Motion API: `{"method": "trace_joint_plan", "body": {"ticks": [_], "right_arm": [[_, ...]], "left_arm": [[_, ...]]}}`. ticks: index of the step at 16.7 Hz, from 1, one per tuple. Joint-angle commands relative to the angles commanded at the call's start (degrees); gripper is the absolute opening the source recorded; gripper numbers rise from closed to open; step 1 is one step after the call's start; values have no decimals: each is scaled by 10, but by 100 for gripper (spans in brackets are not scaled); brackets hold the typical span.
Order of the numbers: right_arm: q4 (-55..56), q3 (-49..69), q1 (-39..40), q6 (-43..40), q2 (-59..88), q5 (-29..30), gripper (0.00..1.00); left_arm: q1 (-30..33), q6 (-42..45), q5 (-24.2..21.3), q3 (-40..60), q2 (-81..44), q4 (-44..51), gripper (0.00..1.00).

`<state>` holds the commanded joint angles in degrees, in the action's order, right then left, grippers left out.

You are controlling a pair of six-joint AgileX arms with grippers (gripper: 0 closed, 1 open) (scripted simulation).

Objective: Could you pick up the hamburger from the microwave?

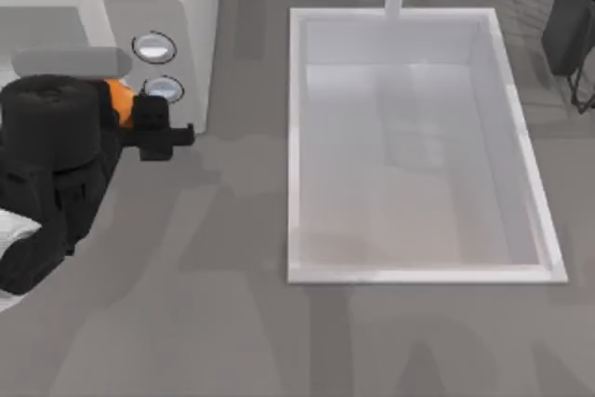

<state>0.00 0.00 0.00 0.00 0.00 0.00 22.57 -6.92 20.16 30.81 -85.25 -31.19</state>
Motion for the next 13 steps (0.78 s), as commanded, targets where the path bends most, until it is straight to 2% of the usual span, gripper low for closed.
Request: {"method": "trace_joint_plan", "body": {"ticks": [8,13], "right_arm": [[0,0,0,0,0,0,100],[0,0,0,0,0,0,100]], "left_arm": [[4,0,-4,-74,-227,-334,0],[3,1,-7,-97,-282,-401,0]]}}
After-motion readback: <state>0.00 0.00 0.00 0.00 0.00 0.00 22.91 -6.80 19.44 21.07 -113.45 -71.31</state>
